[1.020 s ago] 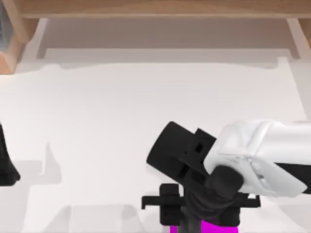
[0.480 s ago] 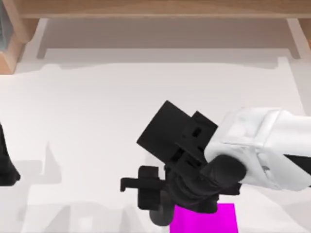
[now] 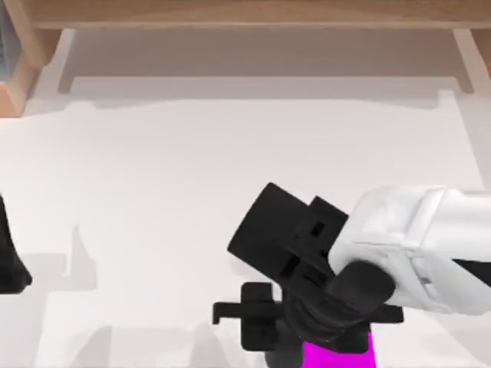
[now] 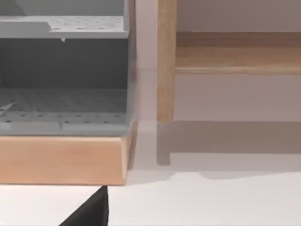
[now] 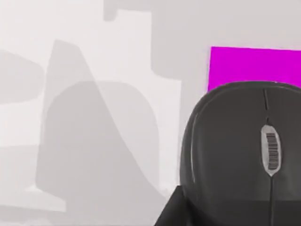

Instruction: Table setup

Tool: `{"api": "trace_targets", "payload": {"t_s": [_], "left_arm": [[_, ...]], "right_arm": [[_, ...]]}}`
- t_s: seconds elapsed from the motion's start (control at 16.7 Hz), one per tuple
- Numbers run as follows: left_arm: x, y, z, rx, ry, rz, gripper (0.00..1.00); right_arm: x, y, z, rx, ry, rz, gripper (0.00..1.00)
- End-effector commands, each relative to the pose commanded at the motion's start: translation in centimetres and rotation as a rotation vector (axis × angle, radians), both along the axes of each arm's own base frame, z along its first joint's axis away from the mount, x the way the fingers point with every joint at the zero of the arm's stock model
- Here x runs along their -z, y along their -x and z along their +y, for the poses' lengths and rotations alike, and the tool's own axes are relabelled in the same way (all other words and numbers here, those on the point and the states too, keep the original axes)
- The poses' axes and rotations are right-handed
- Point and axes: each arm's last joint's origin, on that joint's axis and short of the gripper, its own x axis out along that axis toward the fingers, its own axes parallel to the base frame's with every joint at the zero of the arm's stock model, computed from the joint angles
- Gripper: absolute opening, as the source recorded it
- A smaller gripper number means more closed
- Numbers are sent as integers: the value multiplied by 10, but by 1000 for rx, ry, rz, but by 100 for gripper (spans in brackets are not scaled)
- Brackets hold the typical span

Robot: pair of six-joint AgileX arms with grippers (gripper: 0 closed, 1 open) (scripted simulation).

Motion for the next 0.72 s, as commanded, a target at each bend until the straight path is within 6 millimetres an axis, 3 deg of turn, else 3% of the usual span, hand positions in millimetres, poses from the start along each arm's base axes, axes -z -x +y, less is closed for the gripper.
{"api": "trace_targets", "payload": {"t_s": [0.3, 0.6, 0.72], "left_arm": [[0, 0, 0, 0, 0, 0, 100], [0, 0, 0, 0, 0, 0, 100], [0, 0, 0, 0, 0, 0, 100]], "right_arm": [[32, 7, -16, 13, 165, 56, 0], [33, 7, -17, 13, 171, 59, 0], [33, 7, -17, 13, 171, 59, 15]]}}
